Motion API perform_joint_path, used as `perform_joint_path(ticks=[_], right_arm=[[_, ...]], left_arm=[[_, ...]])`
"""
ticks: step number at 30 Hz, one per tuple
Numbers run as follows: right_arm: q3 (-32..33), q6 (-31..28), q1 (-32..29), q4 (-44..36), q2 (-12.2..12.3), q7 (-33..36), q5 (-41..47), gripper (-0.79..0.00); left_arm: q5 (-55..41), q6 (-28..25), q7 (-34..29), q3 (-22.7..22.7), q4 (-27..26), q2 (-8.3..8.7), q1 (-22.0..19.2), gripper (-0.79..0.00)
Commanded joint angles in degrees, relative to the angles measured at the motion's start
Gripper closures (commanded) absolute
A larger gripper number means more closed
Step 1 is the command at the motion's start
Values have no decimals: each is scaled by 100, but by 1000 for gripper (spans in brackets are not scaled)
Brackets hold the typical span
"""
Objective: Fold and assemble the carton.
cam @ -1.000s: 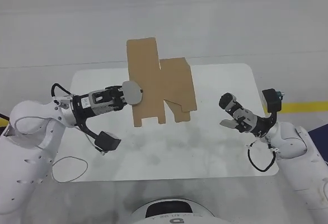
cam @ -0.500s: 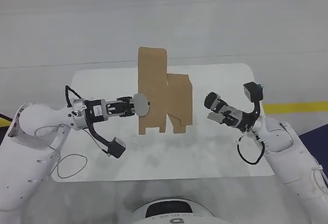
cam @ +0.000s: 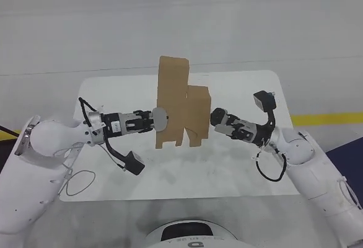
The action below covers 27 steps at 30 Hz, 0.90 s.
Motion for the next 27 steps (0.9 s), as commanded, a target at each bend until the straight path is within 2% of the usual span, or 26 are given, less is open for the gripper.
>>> perform_joint_path(ticks=[1,7,11,14,19,23,25,27], right_arm=[[-39,31,40,39,-11,3,34,-557],[-112,102,115,193,-31,108,352,-508],[-244,129,199,248,-45,392,820,-388],[-385,163,311,332,-66,658,1225,-360],[-621,222,527,535,-115,1110,1935,-268],[-801,270,703,670,-163,1491,2472,-148],[-872,291,791,746,-189,1636,2653,0],[-935,316,869,821,-215,1736,2768,0]], left_arm=[[-25,37,-21,18,17,-4,-30,0],[-70,150,-40,21,67,-1,-57,0],[-153,242,-13,66,79,-6,-71,0],[-148,255,-25,107,98,-10,-94,0],[-164,261,-28,164,146,-15,-139,0],[-184,304,-7,180,188,-15,-160,0],[-192,322,4,171,207,-11,-162,0],[-199,331,-12,146,234,-7,-159,0]])
